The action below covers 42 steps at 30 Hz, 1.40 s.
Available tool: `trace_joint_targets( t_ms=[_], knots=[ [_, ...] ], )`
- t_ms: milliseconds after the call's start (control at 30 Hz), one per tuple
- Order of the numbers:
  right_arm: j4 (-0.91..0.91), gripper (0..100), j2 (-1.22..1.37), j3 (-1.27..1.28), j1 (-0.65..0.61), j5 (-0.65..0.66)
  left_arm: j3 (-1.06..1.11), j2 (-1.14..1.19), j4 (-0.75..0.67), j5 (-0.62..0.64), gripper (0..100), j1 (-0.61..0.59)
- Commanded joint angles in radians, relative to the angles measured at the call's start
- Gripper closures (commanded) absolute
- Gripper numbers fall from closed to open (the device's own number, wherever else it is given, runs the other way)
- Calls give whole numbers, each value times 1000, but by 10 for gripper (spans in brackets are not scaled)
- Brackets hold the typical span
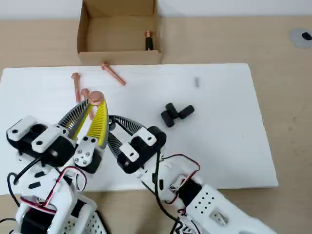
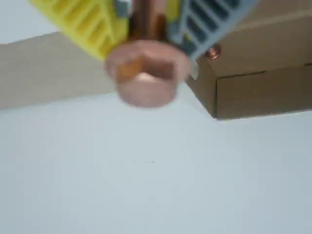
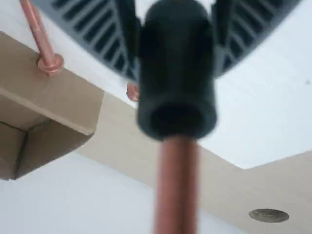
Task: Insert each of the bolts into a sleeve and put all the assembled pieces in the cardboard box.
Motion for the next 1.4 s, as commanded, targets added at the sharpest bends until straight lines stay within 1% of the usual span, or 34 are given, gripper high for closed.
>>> trace_joint_targets(
  t_ms=[0,267,333,400,733,967,1300,1367],
  knots=[
    [-29,989,-30,-2,16,-8,-3,-8,-32,14,994,-12],
    [-29,989,-30,-2,16,-8,-3,-8,-29,72,994,-12],
    [-29,989,-30,-2,16,-8,-3,-8,-5,91,994,-12],
    [-29,989,-30,-2,16,-8,-3,-8,14,91,994,-12],
    [-29,989,-30,-1,16,-8,5,-8,20,91,994,-14],
    [-29,989,-30,-1,16,-8,6,-8,101,91,994,-12],
    [-29,989,-30,-1,16,-8,23,-8,112,89,994,-12],
    [-29,989,-30,-1,16,-8,23,-8,138,89,994,5]
  ],
)
